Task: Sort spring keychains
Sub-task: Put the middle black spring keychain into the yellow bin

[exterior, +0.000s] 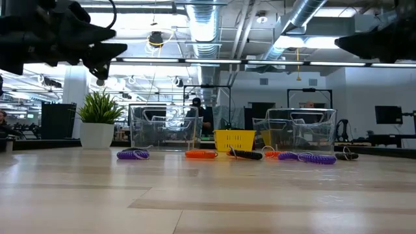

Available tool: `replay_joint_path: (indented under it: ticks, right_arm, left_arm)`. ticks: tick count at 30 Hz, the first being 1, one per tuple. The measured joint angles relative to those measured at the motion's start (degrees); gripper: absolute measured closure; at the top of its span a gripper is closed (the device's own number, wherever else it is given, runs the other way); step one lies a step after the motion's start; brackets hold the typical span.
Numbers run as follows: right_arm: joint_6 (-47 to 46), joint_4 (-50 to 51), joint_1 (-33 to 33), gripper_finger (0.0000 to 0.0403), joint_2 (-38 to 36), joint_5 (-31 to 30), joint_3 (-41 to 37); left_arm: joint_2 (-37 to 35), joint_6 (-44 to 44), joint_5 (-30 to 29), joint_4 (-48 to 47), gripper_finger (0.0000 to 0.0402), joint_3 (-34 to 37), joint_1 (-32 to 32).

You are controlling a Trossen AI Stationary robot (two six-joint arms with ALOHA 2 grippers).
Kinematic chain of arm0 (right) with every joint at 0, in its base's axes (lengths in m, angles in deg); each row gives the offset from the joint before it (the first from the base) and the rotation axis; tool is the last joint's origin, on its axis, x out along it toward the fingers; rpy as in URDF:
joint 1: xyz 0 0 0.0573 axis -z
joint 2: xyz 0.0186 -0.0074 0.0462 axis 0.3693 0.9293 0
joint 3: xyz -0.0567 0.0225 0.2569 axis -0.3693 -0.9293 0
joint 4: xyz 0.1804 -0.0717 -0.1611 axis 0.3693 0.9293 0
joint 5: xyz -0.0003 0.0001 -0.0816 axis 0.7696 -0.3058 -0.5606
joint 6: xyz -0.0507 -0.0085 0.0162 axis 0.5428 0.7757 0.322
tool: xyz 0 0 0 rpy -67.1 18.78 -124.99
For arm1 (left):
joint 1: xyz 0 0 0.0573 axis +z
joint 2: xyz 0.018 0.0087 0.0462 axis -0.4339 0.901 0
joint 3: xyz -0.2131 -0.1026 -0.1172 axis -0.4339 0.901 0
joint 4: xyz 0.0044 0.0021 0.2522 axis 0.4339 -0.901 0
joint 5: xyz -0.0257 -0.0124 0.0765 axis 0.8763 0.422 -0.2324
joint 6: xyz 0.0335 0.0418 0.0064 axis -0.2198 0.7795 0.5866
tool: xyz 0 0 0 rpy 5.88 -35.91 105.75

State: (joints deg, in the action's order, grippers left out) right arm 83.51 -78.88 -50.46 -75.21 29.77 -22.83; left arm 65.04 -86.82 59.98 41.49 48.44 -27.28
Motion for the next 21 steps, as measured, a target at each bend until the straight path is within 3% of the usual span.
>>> replay_joint_path:
  ticks: [3,8,21]
  right_arm:
    - [-18.0,0.0,0.0,0.0294,0.0,0.0,0.0]
    - [-29.2,-0.5,0.4,0.0294,0.0,1.6,0.0]
    - [-32.3,-10.4,1.3,0.0294,0.1,3.4,0.0]
  left_arm:
    - [1.0,-0.9,6.2,0.0,0.023,0.0,0.0]
    - [3.6,-2.8,15.5,0.0,0.023,0.0,0.0]
    - [14.9,-4.2,17.1,-0.4,0.023,0.0,-1.4]
